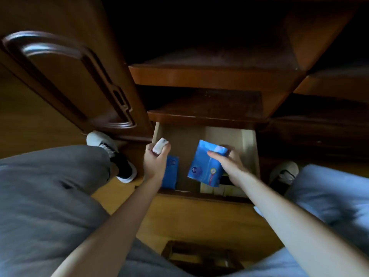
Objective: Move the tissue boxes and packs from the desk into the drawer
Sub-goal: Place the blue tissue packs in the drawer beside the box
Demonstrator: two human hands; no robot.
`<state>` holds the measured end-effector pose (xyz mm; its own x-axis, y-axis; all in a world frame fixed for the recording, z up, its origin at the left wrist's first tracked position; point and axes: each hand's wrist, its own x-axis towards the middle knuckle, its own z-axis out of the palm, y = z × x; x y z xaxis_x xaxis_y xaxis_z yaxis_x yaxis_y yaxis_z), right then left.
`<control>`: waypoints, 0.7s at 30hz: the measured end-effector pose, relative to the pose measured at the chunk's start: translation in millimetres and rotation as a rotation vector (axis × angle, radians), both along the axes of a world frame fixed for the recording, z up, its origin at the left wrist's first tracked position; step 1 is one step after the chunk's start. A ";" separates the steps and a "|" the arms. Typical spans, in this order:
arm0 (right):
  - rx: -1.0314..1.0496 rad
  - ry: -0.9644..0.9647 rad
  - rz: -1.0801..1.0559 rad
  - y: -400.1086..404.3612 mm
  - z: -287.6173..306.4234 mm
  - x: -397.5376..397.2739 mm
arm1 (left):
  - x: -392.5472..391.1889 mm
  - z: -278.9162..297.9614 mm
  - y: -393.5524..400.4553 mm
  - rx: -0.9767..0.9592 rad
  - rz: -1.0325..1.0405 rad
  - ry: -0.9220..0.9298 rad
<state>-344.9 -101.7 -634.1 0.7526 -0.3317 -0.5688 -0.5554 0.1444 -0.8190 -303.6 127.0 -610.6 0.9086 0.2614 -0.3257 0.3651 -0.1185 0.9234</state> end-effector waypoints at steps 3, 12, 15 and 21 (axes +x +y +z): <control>-0.053 -0.031 0.029 7.1 -17.3 14.8 | -2.4 -13.4 19.6 0.141 -0.005 -0.020; -0.244 -0.118 0.377 30.4 -36.7 67.2 | -10.2 -29.4 35.6 0.251 -0.090 0.043; -0.262 -0.125 0.437 26.0 -37.7 77.8 | -16.2 -38.5 35.5 0.422 -0.296 0.041; -0.336 -0.099 0.647 29.6 -42.2 93.5 | -25.0 -58.4 31.8 0.941 -0.887 0.035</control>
